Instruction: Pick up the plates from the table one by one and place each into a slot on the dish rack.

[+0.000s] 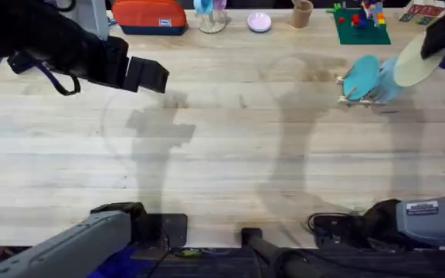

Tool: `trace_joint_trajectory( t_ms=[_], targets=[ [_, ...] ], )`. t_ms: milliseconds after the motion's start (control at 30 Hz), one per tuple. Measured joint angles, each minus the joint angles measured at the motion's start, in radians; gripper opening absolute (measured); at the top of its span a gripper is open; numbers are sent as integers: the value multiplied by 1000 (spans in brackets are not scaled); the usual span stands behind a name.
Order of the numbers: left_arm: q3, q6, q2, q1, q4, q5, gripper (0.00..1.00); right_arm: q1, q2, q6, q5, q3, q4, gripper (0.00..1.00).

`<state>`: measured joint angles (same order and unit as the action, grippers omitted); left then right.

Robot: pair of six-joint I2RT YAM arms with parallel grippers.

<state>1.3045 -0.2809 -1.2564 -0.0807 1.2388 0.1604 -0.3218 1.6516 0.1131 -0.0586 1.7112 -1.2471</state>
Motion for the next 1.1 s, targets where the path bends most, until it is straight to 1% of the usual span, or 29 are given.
trace_joint_trajectory(
  t_ms=[233,433,767,1100],
  targets=[
    [0,0,0,0,0,0,993,0,0,0,0,-100,82,33],
    [0,0,0,0,0,0,994,0,0,0,0,-150,138,33],
    [0,0,0,0,0,0,994,1,0,16,0,-189,189,32],
    [0,0,0,0,0,0,994,42,0,45,0,-189,221,32]
  ],
)
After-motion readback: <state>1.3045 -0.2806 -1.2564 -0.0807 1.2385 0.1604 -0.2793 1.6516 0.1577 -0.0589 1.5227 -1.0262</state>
